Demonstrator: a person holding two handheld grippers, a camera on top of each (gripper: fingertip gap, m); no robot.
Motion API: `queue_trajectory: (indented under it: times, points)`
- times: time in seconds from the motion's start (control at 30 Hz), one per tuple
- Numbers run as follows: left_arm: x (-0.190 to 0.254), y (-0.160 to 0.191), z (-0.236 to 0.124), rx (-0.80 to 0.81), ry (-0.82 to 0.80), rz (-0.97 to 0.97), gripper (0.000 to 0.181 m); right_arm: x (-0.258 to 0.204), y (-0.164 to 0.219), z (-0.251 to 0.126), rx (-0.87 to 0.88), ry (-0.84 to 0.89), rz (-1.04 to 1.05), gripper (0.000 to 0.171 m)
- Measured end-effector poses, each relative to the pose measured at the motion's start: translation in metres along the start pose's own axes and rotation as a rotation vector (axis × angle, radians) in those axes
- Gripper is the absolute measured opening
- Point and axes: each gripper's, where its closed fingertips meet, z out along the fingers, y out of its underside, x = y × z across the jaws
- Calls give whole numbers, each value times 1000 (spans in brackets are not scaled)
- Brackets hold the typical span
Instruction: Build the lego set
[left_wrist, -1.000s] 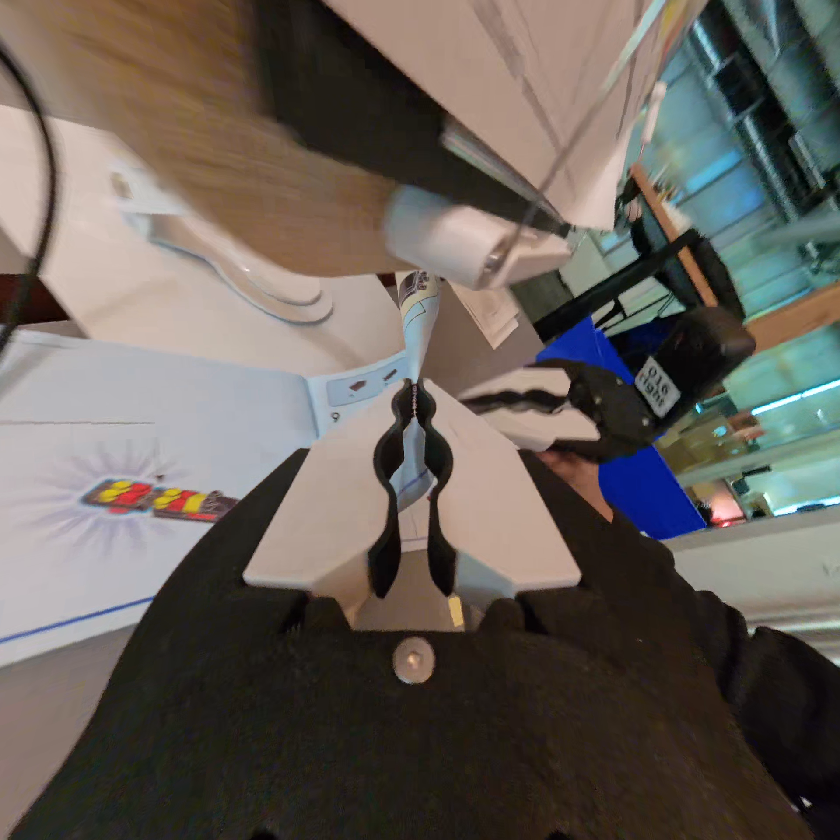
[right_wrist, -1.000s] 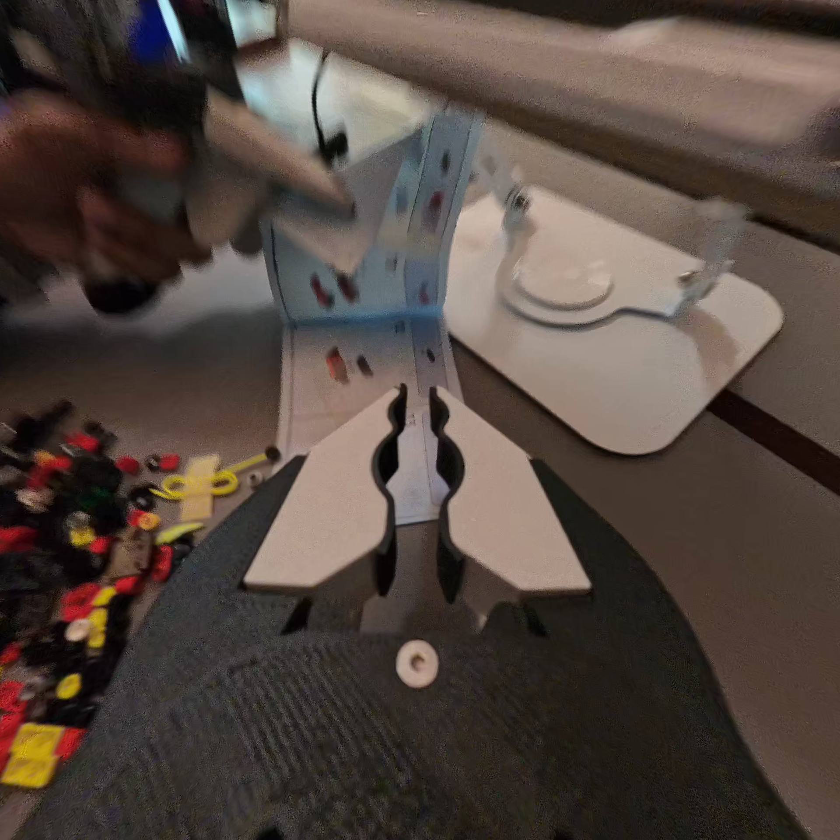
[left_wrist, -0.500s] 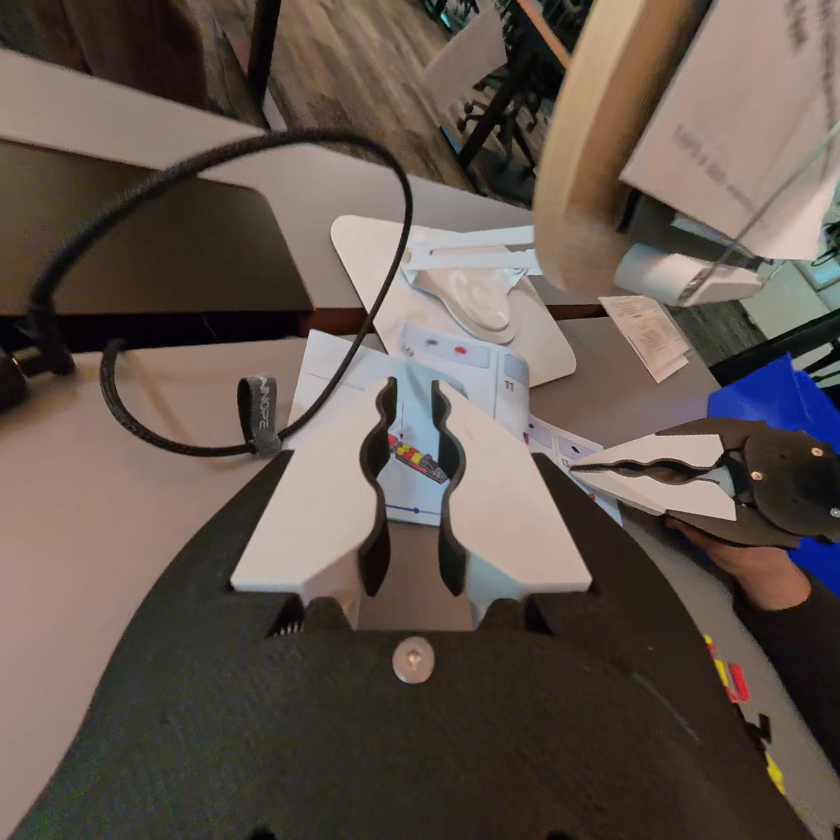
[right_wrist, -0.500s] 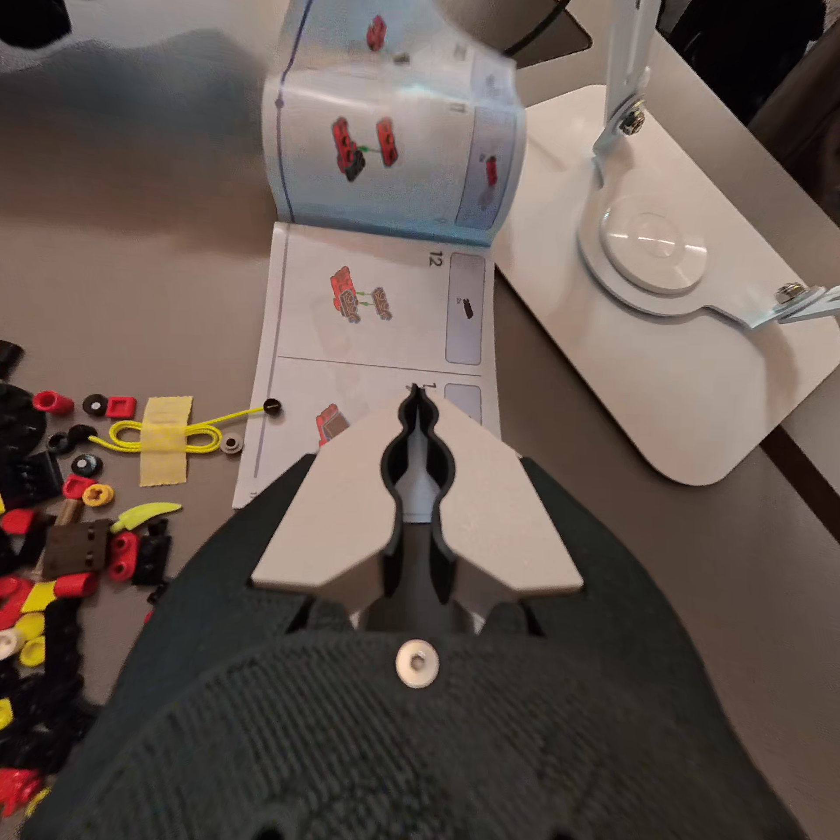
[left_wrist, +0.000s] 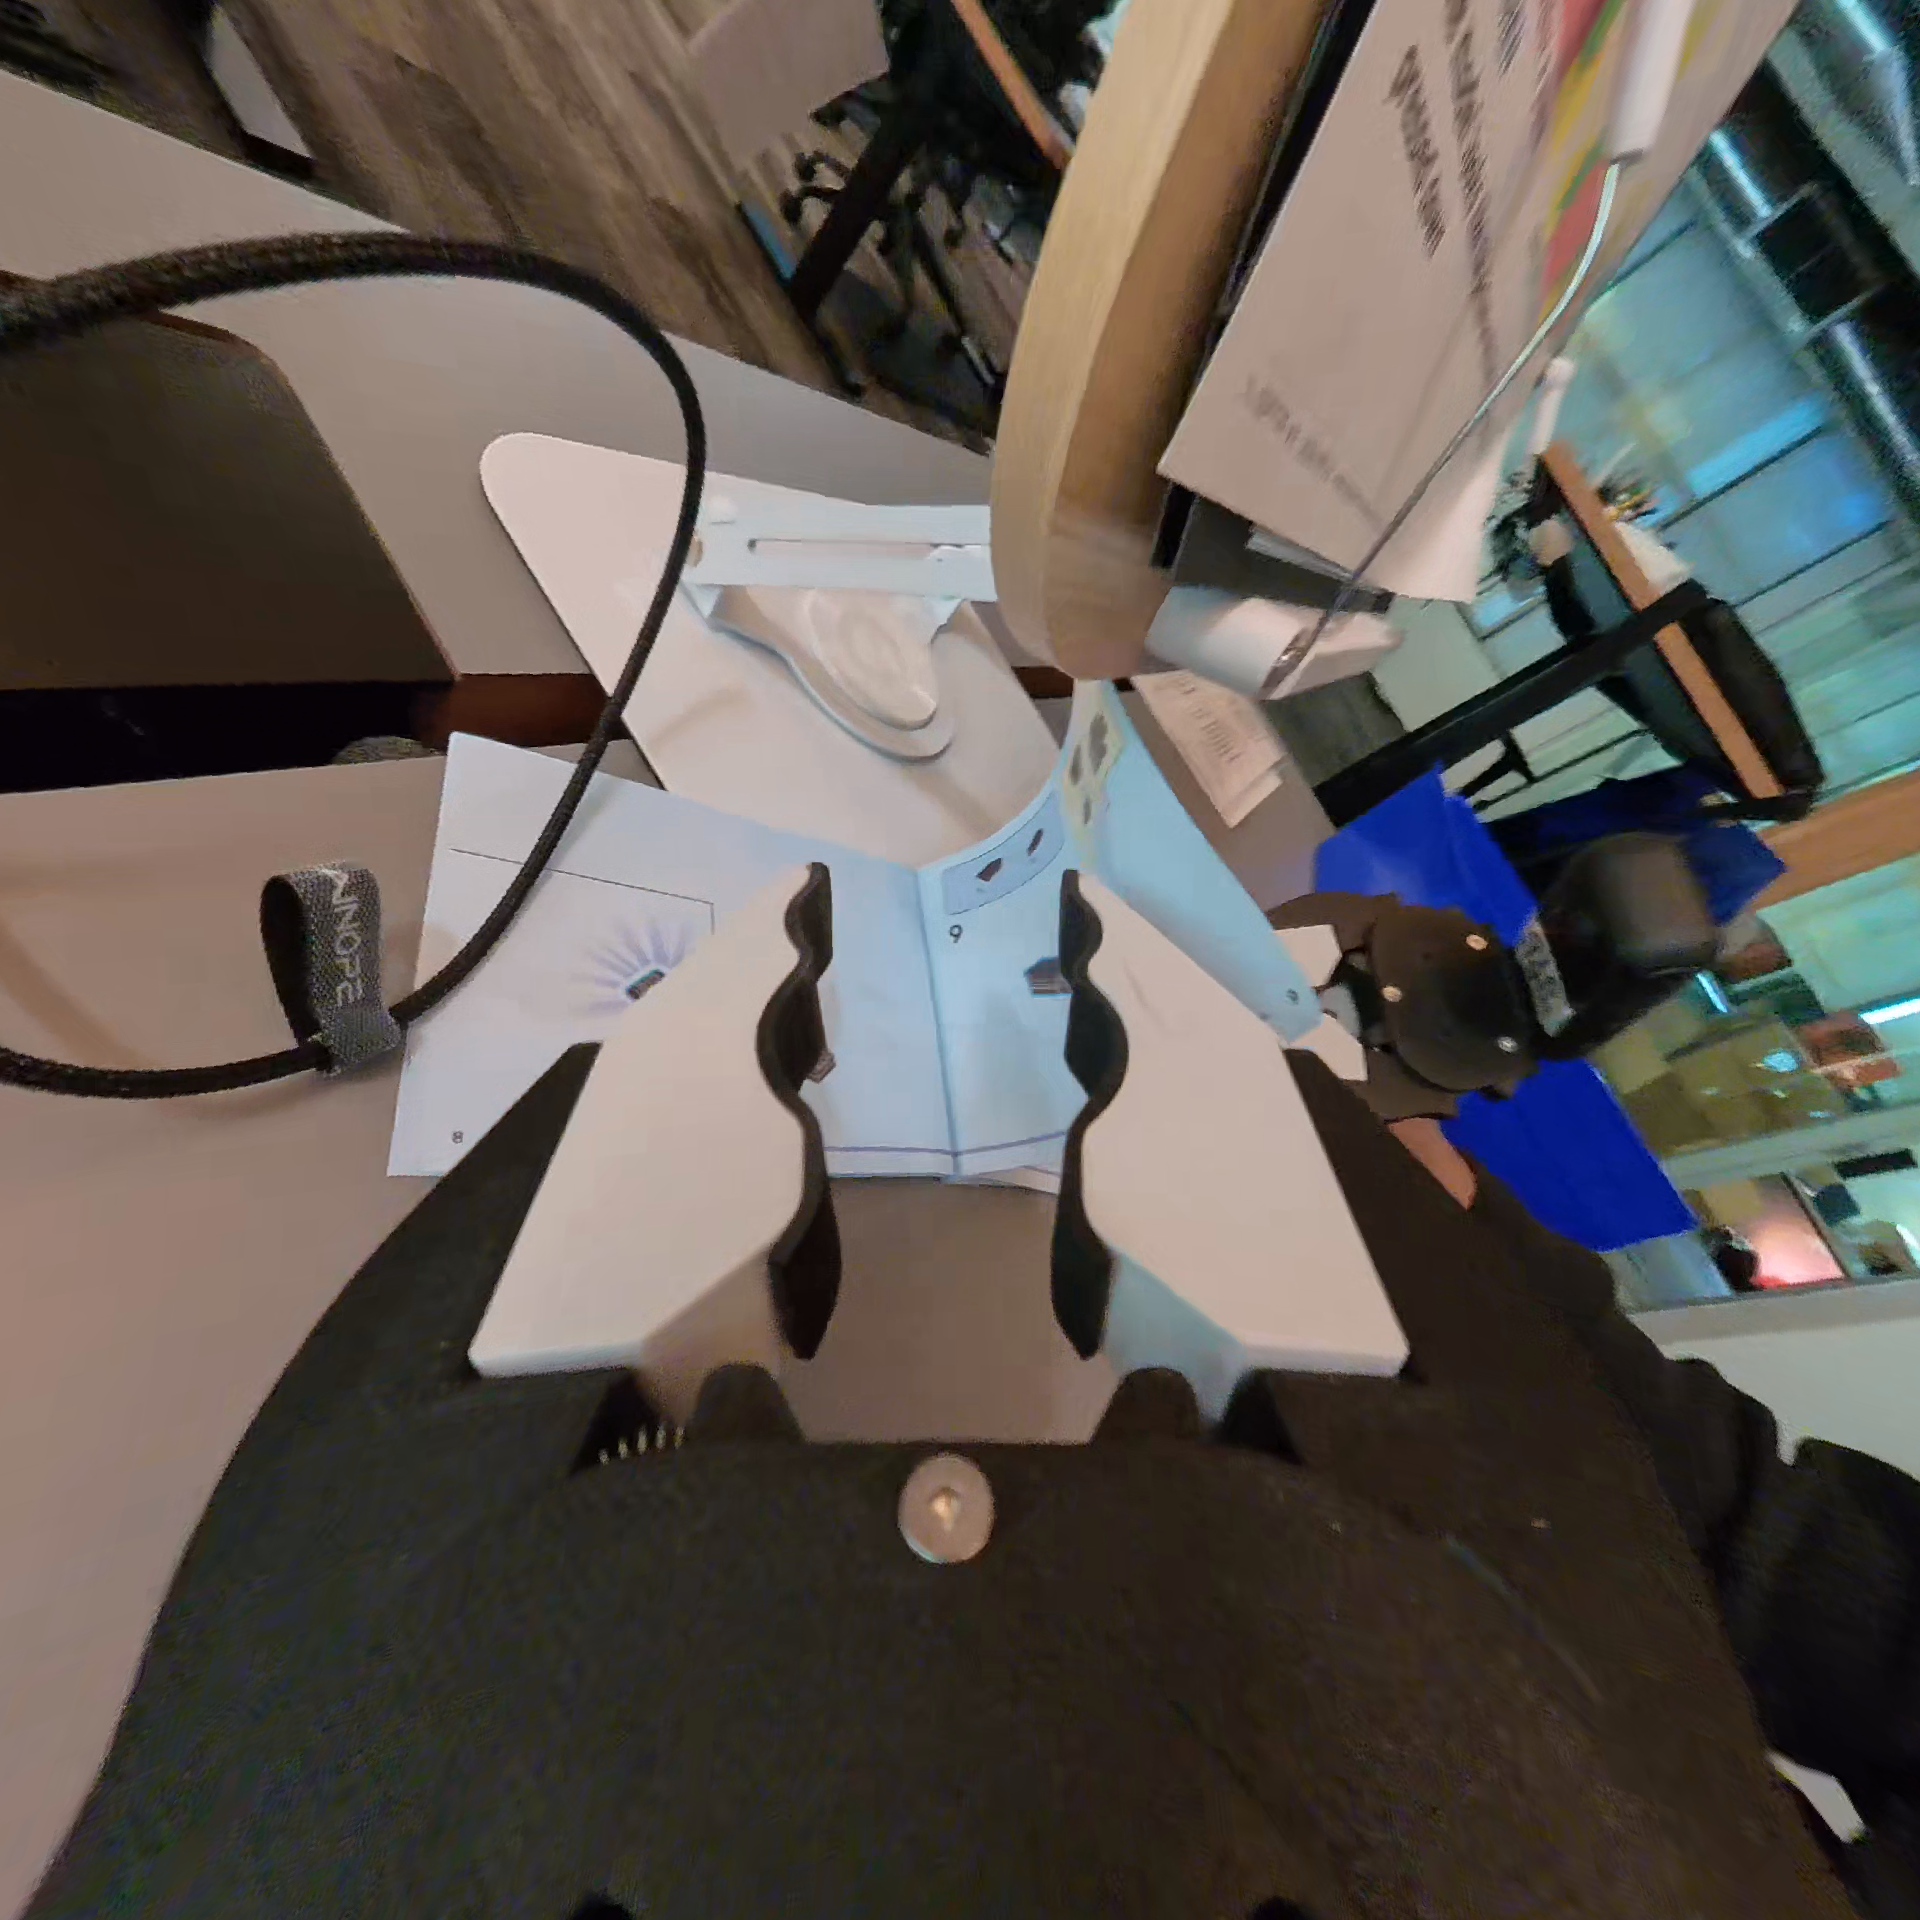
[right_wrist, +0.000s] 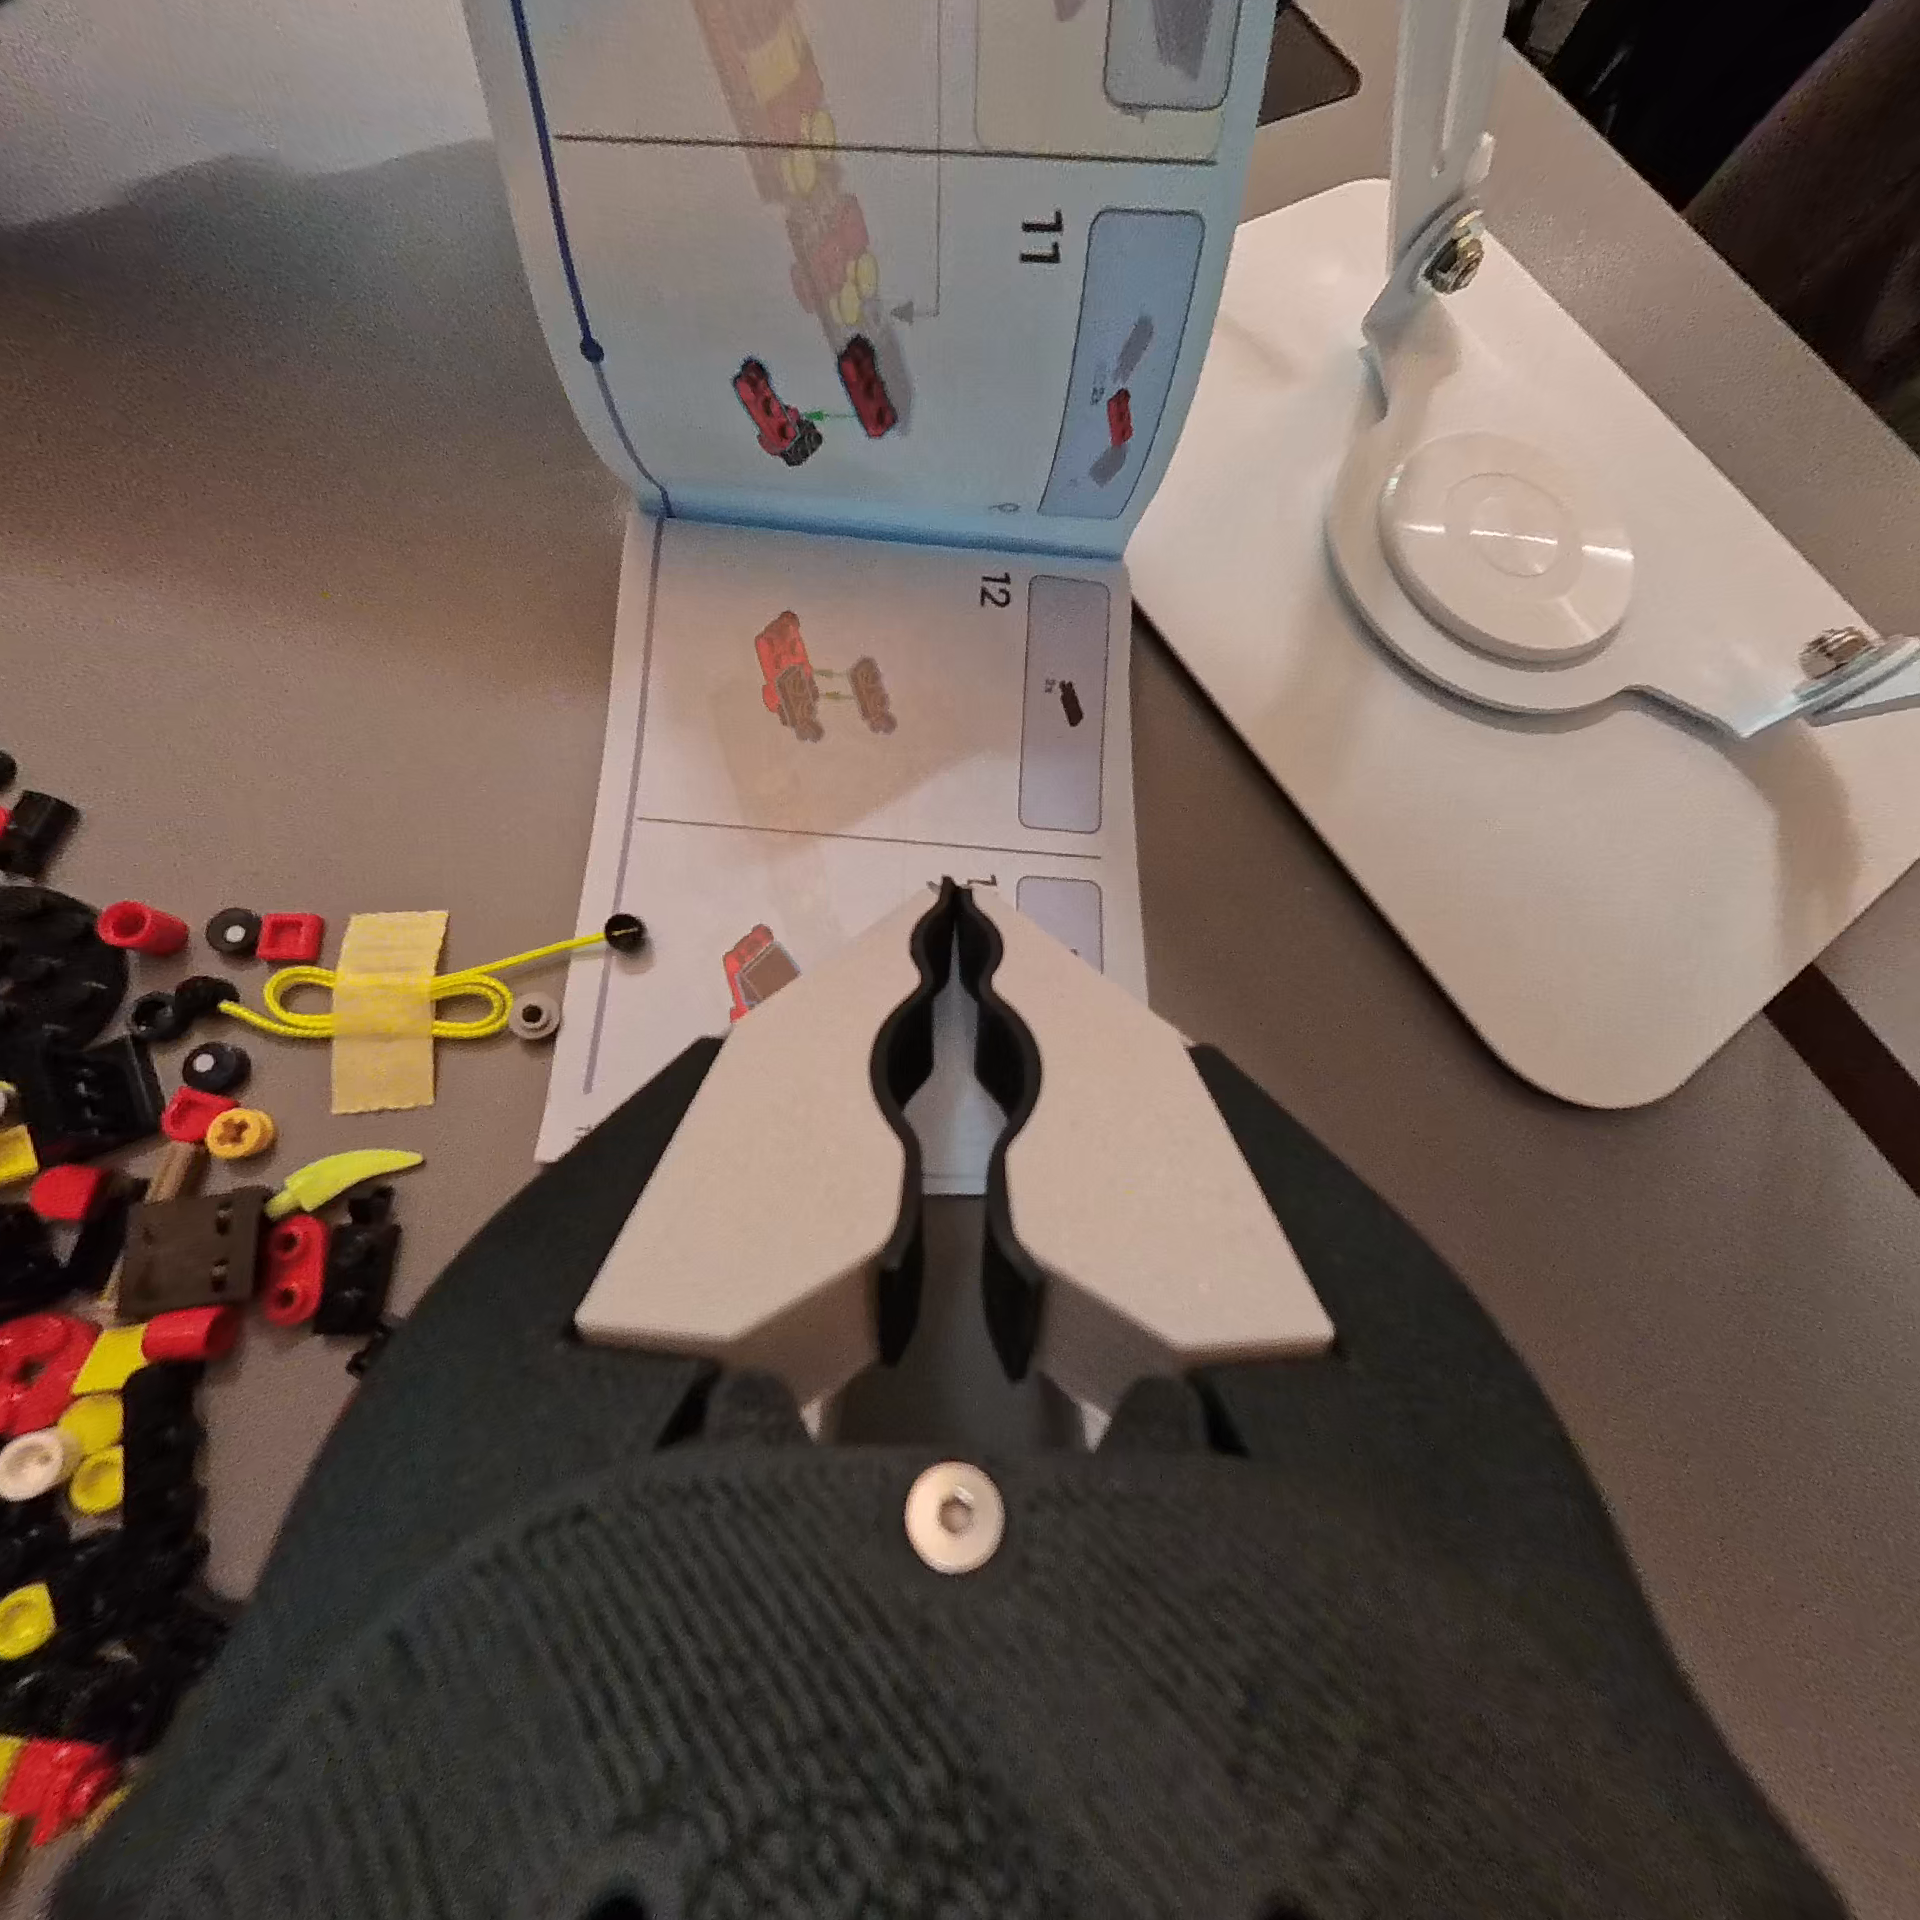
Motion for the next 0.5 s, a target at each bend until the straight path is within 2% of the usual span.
queue_trajectory:
  times: [0.13, 0.37, 0.43, 0.5]
  points:
    - [26, 16, -2, -119, 128, 62, 60, 0, 0, 0, 0, -4, 4, 0]
    - [65, 45, 11, -234, 162, 279, 86, 0, 0, 0, 0, -3, 4, 0]
    - [72, 55, 16, -263, 150, 334, 92, 0, 0, 0, 0, -5, 5, 0]
    - [64, 58, 26, -261, 46, 402, 89, 0, 0, 0, 0, -5, 5, 0]
